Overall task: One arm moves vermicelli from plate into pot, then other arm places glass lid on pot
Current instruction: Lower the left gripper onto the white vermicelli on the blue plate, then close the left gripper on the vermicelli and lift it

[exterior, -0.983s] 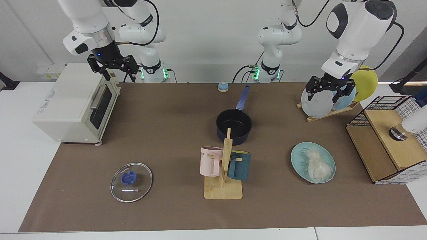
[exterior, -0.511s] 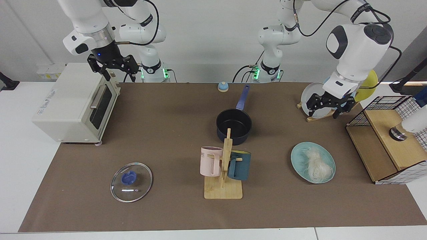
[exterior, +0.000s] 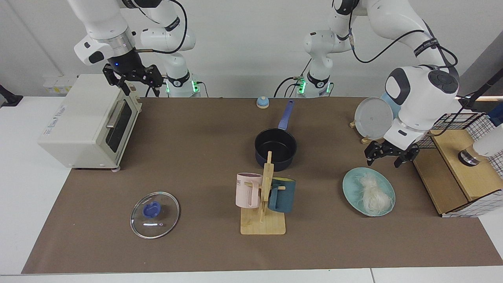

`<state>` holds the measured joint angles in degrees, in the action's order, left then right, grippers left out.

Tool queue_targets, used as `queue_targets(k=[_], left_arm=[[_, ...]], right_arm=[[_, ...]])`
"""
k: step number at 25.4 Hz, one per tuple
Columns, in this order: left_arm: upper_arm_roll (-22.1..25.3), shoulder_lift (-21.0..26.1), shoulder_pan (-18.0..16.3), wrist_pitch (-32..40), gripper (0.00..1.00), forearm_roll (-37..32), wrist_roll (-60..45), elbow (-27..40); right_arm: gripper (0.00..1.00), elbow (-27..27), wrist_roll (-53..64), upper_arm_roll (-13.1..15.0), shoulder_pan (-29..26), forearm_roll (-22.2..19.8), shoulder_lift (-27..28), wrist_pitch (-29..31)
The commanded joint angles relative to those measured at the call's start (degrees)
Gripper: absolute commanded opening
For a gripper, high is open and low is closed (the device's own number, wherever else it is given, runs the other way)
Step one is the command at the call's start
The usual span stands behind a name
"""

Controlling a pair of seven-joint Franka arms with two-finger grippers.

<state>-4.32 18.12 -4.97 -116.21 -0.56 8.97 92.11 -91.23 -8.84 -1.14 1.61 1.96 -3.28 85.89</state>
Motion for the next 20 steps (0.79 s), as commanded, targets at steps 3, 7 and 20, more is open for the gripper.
queue_targets(k=[3,7,20], left_arm=[[-1.0,8.4,-2.2,-4.7,1.00,-0.2,0.6,-5.3],[-1.0,12.1,-2.8,-10.4,1.00,-0.5,0.2,-4.8],[-1.0,13.8,-1.6,-15.0,1.00,-0.1,-4.7,-2.5]], right_arm=[[1.00,0.6,0.8,-0.5,-1.2,1.6,0.2,-0.5],[1.00,0.6,0.8,-0.5,-1.2,1.6,0.2,-0.5],[1.00,0.6,0.8,-0.5,-1.2,1.6,0.2,-0.5]])
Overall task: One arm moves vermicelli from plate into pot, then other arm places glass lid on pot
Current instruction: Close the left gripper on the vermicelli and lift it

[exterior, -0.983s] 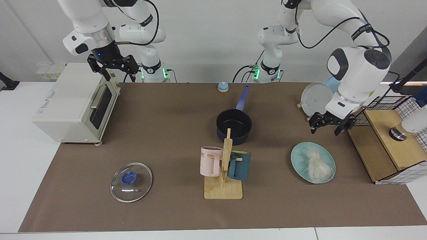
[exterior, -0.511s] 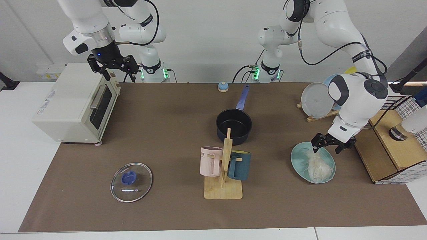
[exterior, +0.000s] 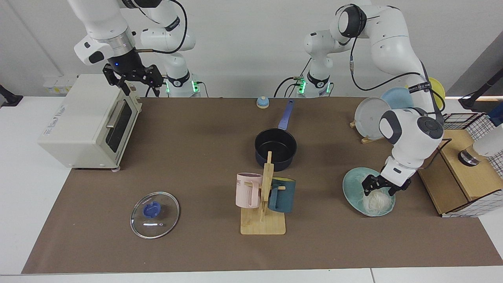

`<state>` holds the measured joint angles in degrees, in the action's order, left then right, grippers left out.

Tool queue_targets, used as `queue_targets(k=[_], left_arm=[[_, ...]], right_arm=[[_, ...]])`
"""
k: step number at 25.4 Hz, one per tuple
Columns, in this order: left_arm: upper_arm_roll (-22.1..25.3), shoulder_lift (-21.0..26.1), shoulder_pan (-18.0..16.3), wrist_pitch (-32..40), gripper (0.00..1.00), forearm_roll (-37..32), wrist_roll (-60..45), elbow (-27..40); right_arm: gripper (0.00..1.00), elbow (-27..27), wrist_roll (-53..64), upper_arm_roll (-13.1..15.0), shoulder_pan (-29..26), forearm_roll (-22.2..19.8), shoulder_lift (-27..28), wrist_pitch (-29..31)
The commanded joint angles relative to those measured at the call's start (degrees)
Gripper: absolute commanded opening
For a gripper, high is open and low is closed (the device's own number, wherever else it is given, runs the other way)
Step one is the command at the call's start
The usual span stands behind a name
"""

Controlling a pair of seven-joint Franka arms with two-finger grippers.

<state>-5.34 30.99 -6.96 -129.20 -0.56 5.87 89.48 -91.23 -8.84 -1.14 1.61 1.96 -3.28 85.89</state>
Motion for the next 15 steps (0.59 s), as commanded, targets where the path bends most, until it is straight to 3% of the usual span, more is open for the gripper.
queue_targets(k=[1,13,14,15], left_arm=[[0.0,0.9,0.4,-2.2,1.00,-0.1,-2.4,0.3],[0.0,3.8,0.1,-6.6,1.00,-0.6,-3.3,2.1],[0.0,3.8,0.1,-6.7,0.98,-0.6,-3.3,2.1],[0.0,3.8,0.1,-6.6,0.87,-0.6,-3.1,2.1]], right_arm=[[1.00,0.6,0.8,-0.5,-1.2,1.6,0.2,-0.5],[1.00,0.6,0.8,-0.5,-1.2,1.6,0.2,-0.5],[1.00,0.6,0.8,-0.4,-1.2,1.6,0.2,-0.5],[1.00,0.6,0.8,-0.5,-1.2,1.6,0.2,-0.5]])
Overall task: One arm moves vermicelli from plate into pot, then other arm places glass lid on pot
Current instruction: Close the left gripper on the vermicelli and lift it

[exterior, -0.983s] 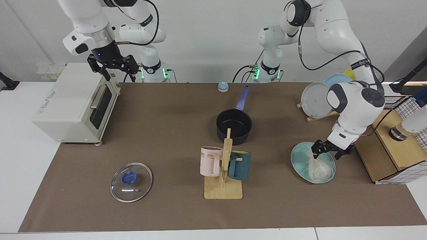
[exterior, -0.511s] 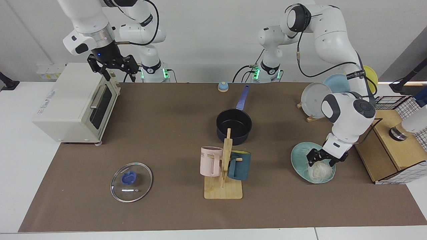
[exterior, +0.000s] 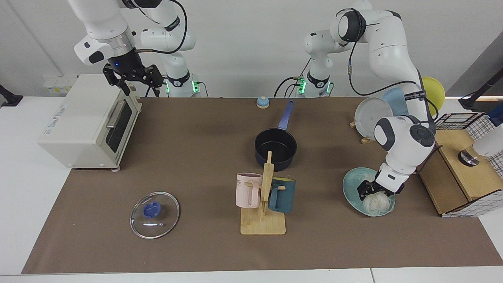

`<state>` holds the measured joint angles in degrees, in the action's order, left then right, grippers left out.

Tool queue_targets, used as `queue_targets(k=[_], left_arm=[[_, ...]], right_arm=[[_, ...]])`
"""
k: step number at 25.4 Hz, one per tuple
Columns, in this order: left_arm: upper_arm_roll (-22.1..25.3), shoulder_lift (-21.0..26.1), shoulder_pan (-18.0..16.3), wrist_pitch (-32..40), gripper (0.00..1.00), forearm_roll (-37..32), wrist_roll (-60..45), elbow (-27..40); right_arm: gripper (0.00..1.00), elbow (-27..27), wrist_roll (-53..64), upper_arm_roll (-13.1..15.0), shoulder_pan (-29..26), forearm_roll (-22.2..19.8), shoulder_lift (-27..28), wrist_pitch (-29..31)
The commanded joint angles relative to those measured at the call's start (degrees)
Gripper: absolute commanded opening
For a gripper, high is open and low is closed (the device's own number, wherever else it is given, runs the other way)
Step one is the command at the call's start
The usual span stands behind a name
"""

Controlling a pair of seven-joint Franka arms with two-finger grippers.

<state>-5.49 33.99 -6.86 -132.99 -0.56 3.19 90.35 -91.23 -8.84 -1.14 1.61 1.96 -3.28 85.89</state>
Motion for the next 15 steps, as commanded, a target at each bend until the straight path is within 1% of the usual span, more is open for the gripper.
queue_targets(k=[1,2,3,8,15], left_arm=[[0.1,0.8,0.1,-2.8,0.63,-0.6,-0.5,1.3],[0.1,0.8,0.2,-2.8,0.19,-0.6,-0.5,1.5],[0.1,0.7,0.2,-2.8,0.00,-0.5,-0.9,1.6],[0.1,0.6,0.0,-2.2,0.00,-0.6,-0.4,1.2],[0.2,-1.7,0.3,-0.8,0.00,-0.8,-0.4,0.8]], right_arm=[[1.00,0.7,0.8,-0.5,-1.2,1.6,0.2,-0.5],[1.00,0.6,0.8,-0.4,-1.2,1.6,0.2,-0.5],[1.00,0.6,0.8,-0.5,-1.2,1.6,0.2,-0.5],[1.00,0.6,0.8,-0.4,-1.2,1.6,0.2,-0.5],[1.00,0.6,0.8,-0.4,-1.2,1.6,0.2,-0.5]])
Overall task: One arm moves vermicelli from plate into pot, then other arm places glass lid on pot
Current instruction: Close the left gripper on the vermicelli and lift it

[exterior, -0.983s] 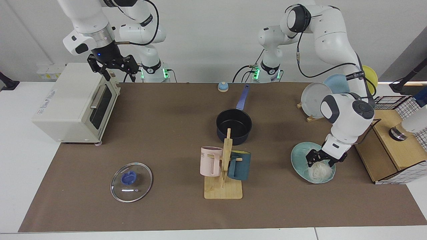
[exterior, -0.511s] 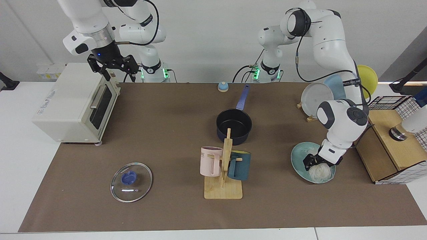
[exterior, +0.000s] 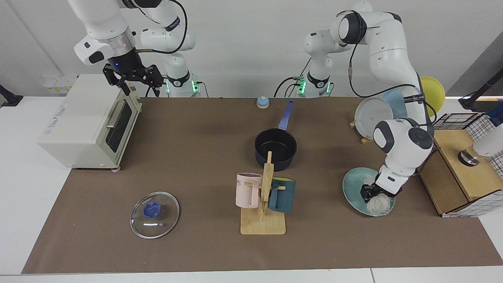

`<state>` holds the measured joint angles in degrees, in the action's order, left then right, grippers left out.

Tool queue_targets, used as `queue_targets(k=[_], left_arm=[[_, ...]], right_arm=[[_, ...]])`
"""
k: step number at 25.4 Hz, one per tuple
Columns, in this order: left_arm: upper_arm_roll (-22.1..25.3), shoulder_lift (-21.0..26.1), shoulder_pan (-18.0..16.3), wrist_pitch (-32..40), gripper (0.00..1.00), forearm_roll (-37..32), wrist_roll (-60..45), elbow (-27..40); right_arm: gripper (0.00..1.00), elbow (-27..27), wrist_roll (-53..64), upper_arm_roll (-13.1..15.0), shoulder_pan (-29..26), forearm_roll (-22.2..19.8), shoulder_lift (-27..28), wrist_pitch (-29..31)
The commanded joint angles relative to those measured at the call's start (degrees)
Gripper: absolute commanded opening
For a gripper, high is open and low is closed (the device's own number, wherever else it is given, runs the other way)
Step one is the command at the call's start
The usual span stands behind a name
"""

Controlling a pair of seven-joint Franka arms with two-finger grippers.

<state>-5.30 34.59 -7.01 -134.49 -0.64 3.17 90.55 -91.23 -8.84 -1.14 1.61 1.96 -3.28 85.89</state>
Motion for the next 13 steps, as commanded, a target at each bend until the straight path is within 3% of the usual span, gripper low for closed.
queue_targets(k=[1,8,13], left_arm=[[0.0,-2.7,0.4,1.0,0.00,-0.7,-0.4,0.6],[-0.2,-6.9,1.2,6.9,0.00,-0.6,-0.4,0.6],[-3.0,-11.6,1.3,15.8,0.00,-0.3,-1.9,1.2]], right_arm=[[1.00,0.6,0.8,-0.4,-1.2,1.6,0.2,-0.5],[1.00,0.6,0.8,-0.5,-1.2,1.6,0.2,-0.5],[1.00,0.6,0.8,-0.5,-1.2,1.6,0.1,-0.5]])
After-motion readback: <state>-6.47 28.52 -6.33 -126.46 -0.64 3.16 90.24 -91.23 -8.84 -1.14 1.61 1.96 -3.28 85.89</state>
